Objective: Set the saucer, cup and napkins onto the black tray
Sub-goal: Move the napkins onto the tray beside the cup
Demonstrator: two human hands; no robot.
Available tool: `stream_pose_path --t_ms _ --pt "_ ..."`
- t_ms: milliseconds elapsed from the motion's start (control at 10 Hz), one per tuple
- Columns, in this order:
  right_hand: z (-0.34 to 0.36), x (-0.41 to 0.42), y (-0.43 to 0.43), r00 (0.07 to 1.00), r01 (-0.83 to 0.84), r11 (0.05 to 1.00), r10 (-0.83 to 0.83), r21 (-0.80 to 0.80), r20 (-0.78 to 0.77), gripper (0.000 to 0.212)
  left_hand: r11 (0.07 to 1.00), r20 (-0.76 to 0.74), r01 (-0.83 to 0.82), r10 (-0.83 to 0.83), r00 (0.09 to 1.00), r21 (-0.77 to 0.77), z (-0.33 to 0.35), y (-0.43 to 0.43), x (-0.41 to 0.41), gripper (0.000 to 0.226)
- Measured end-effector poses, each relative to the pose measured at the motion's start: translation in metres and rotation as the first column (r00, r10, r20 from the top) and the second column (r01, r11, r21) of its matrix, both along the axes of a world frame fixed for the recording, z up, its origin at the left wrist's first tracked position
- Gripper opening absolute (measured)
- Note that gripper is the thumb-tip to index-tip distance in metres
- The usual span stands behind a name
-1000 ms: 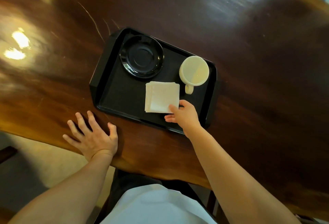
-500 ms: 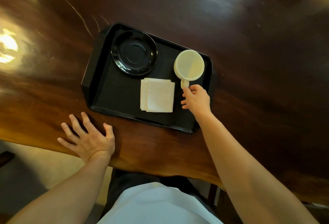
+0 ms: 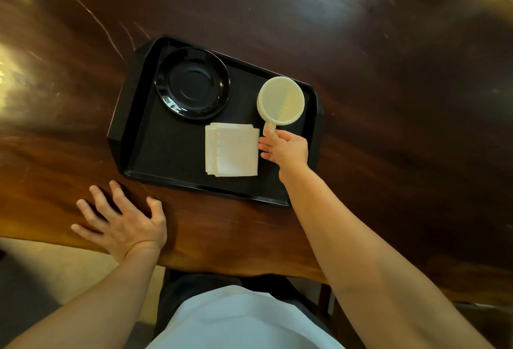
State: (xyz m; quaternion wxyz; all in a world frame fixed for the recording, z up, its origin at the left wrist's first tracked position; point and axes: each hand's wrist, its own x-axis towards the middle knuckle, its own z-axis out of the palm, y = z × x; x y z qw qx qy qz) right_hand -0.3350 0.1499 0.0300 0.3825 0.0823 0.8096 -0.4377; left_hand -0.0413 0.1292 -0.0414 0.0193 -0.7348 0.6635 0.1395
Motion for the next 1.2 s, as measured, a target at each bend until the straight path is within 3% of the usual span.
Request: stream_pose_path --t_ms 500,800,1200 --pt "0.005 -0.021 0.003 0.993 0.113 0.993 -0.112 0.034 -0.038 0.027 1.000 -0.020 0.008 -0.009 1.000 -0.018 0.001 0.001 0.001 0.077" --pt "0.014 -0.031 0.008 0.997 0.046 0.998 -0.048 0.043 0.052 0.020 1.000 -0.022 0.011 -0.011 1.000 -0.012 -0.001 0.000 0.002 0.078" --pt "0.029 -0.025 0.011 0.988 0.057 0.998 -0.059 0.014 0.144 0.040 1.000 -0.030 0.011 -0.012 0.999 -0.021 -0.002 0.001 0.003 0.078"
